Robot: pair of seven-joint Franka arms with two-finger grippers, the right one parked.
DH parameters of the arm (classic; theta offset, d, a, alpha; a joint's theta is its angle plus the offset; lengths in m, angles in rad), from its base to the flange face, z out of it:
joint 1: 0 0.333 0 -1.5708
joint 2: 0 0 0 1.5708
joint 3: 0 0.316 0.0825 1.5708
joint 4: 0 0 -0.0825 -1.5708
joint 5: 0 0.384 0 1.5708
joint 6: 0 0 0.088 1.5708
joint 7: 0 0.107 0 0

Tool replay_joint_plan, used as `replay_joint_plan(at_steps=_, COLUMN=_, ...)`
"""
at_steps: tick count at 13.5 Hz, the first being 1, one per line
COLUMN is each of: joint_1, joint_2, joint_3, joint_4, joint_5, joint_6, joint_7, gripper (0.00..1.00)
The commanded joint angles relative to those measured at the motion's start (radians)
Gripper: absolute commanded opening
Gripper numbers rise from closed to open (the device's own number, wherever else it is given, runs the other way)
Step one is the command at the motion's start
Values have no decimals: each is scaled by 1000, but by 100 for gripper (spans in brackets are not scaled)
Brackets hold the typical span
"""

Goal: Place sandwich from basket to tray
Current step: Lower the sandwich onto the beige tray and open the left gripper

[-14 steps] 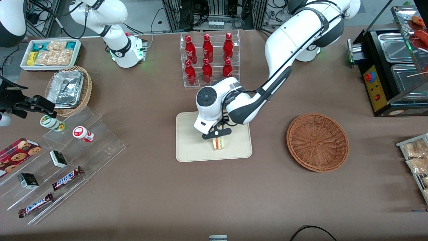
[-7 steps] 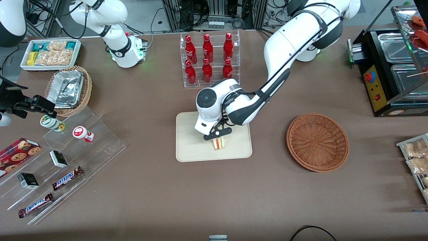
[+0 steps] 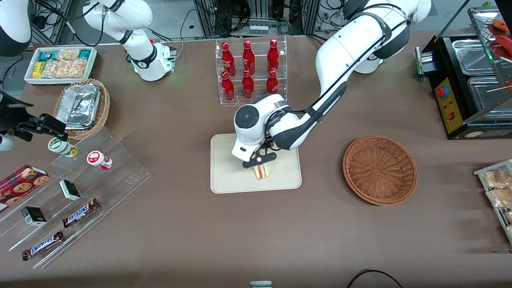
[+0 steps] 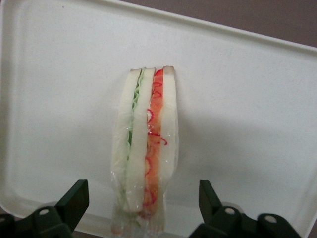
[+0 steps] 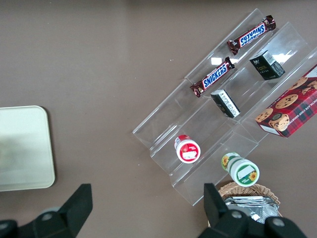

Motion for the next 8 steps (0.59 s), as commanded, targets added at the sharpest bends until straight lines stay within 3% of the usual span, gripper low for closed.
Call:
replay_joint_plan(at_steps=1, joint_1=-9, joint_2=-76, joint_3=-1, joint_4=8, joint_5=4, joint_6=-73, joint_7=-7, gripper=100)
replay_joint_plan(at_steps=3, joint_1=-3, joint_2=-103, joint_3=-8, joint_4=8, joint_5=1, joint_6=-86, joint_7=3, gripper=100)
replay_joint_plan(at_steps=8, joint_1=58, joint_2=-204, joint_3=-4, joint_4=8, joint_5=-35, joint_6=-205, joint_7=218, gripper=100)
